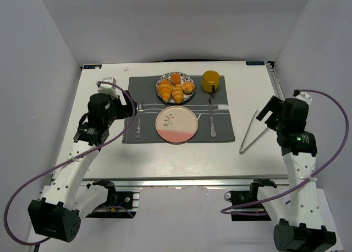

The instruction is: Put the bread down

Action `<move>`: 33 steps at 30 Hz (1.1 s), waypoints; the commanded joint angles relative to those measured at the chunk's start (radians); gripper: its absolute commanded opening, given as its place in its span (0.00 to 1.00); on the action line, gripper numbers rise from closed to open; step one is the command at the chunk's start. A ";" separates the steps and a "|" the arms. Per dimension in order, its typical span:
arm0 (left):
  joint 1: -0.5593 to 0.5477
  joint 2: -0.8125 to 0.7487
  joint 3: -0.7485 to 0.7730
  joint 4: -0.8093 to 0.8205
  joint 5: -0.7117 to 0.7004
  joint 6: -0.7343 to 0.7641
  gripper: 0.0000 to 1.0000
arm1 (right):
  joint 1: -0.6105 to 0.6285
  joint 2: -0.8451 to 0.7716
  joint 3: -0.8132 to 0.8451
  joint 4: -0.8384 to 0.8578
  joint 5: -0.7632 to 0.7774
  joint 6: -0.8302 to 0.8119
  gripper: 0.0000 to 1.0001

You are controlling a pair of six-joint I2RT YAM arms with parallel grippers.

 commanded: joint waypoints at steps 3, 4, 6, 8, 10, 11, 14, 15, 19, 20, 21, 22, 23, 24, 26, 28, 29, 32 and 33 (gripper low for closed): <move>0.002 -0.006 0.021 -0.033 0.008 0.040 0.98 | -0.001 -0.101 -0.086 -0.055 -0.052 0.013 0.89; 0.002 -0.006 0.018 -0.031 0.008 0.037 0.98 | -0.001 -0.132 -0.112 -0.033 -0.092 0.013 0.89; 0.002 -0.006 0.007 -0.025 0.018 0.036 0.98 | -0.001 -0.143 -0.149 -0.067 -0.016 0.080 0.89; 0.002 -0.010 0.004 -0.025 0.018 0.033 0.98 | -0.001 -0.148 -0.180 -0.078 0.055 0.143 0.89; 0.002 -0.023 -0.001 -0.022 0.018 0.028 0.98 | -0.001 -0.096 -0.217 -0.062 0.041 0.149 0.89; 0.002 -0.026 -0.004 -0.019 0.020 0.028 0.98 | -0.001 -0.071 -0.220 -0.071 0.048 0.164 0.89; 0.002 -0.043 -0.016 -0.013 0.018 0.022 0.98 | -0.001 0.016 -0.247 -0.059 0.091 0.236 0.89; 0.002 -0.046 -0.021 -0.013 0.020 0.019 0.98 | -0.001 0.024 -0.279 -0.038 0.093 0.241 0.89; 0.002 -0.055 -0.044 -0.010 0.015 0.011 0.98 | -0.001 0.067 -0.347 0.060 0.072 0.260 0.89; 0.002 -0.059 -0.050 -0.007 0.012 0.010 0.98 | -0.001 0.079 -0.359 0.109 0.062 0.250 0.89; 0.002 -0.061 -0.056 -0.005 0.012 0.008 0.98 | -0.001 0.111 -0.372 0.144 0.052 0.237 0.89; 0.002 -0.061 -0.064 -0.002 0.011 0.007 0.98 | -0.001 0.133 -0.382 0.175 0.035 0.226 0.89; 0.002 -0.061 -0.073 0.000 0.011 0.005 0.98 | -0.001 0.154 -0.390 0.218 0.029 0.205 0.89; 0.002 -0.060 -0.076 0.000 0.012 0.005 0.98 | -0.001 0.180 -0.389 0.235 0.024 0.192 0.89; 0.002 -0.058 -0.081 -0.002 0.009 0.004 0.98 | -0.001 0.246 -0.380 0.282 0.013 0.175 0.89; 0.002 -0.056 -0.085 0.003 0.012 0.002 0.98 | -0.001 0.297 -0.375 0.324 0.010 0.160 0.89; 0.002 -0.058 -0.090 0.004 0.011 0.001 0.98 | -0.001 0.311 -0.366 0.332 0.010 0.152 0.89; 0.002 -0.053 -0.094 0.006 0.011 -0.003 0.98 | -0.001 0.372 -0.350 0.359 0.013 0.137 0.89; 0.002 -0.053 -0.094 0.004 0.008 -0.003 0.98 | -0.001 0.388 -0.341 0.367 0.013 0.132 0.89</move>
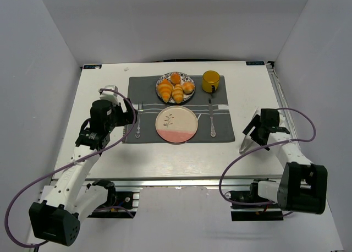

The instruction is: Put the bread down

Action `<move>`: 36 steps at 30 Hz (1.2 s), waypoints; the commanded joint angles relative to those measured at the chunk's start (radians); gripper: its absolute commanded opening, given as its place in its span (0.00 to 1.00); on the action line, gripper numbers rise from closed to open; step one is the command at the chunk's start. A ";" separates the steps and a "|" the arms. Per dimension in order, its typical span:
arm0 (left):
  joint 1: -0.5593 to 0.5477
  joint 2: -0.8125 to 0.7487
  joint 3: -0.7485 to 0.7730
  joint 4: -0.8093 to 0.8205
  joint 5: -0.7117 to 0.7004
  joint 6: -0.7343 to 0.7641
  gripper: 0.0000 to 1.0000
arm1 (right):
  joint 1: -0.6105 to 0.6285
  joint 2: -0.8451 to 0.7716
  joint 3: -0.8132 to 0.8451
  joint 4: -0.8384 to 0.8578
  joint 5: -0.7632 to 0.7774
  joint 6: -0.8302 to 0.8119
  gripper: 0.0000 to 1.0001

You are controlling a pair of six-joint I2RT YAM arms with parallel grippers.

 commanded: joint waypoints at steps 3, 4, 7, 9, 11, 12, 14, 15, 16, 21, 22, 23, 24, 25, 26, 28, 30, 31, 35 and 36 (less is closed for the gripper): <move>0.002 -0.012 -0.005 0.014 -0.006 -0.007 0.98 | -0.001 0.113 0.060 0.104 0.013 -0.043 0.89; 0.002 -0.010 -0.007 0.013 -0.008 -0.007 0.98 | -0.001 0.130 0.065 0.112 0.014 -0.051 0.89; 0.002 -0.012 -0.011 0.011 -0.012 -0.009 0.98 | -0.001 0.185 0.082 0.136 0.019 -0.052 0.89; 0.002 -0.013 -0.016 0.013 -0.014 -0.011 0.98 | -0.001 0.217 0.088 0.151 0.018 -0.052 0.85; 0.002 -0.012 -0.021 0.014 -0.014 -0.012 0.98 | -0.001 0.246 0.094 0.171 0.016 -0.049 0.84; 0.002 -0.010 -0.021 0.016 -0.014 -0.012 0.98 | -0.001 0.254 0.100 0.182 0.016 -0.049 0.83; 0.002 -0.010 -0.024 0.016 -0.014 -0.012 0.98 | -0.001 0.273 0.106 0.190 0.019 -0.055 0.82; 0.002 -0.010 -0.024 0.014 -0.015 -0.012 0.98 | -0.001 0.292 0.109 0.194 0.021 -0.061 0.82; 0.002 -0.012 -0.024 0.014 -0.017 -0.014 0.98 | -0.001 0.303 0.120 0.196 0.021 -0.064 0.82; 0.002 -0.012 -0.024 0.014 -0.020 -0.012 0.98 | -0.001 0.362 0.149 0.198 0.016 -0.112 0.81; 0.002 -0.012 -0.024 0.014 -0.020 -0.012 0.98 | -0.001 0.366 0.149 0.201 0.013 -0.118 0.81; 0.002 -0.010 -0.027 0.014 -0.020 -0.012 0.98 | -0.001 0.374 0.151 0.202 0.010 -0.121 0.81; 0.002 -0.012 -0.025 0.013 -0.020 -0.012 0.98 | -0.001 0.377 0.149 0.210 0.002 -0.129 0.81; 0.002 -0.012 -0.024 0.013 -0.023 -0.012 0.98 | -0.001 0.381 0.149 0.211 0.002 -0.130 0.81; 0.002 -0.012 -0.025 0.013 -0.021 -0.012 0.98 | -0.001 0.386 0.148 0.213 0.001 -0.132 0.81; 0.002 -0.010 -0.024 0.013 -0.023 -0.014 0.98 | -0.001 0.391 0.143 0.218 -0.004 -0.129 0.80; 0.002 -0.012 -0.025 0.009 -0.023 -0.014 0.98 | -0.001 0.392 0.137 0.214 -0.007 -0.123 0.80; 0.002 -0.012 -0.022 0.009 -0.023 -0.014 0.98 | -0.001 0.391 0.135 0.211 -0.007 -0.109 0.80; 0.002 -0.012 -0.019 0.005 -0.029 -0.011 0.98 | 0.001 0.372 0.114 0.202 -0.010 -0.066 0.79; 0.002 -0.010 -0.017 0.003 -0.031 -0.009 0.98 | 0.005 0.372 0.109 0.199 -0.006 -0.058 0.79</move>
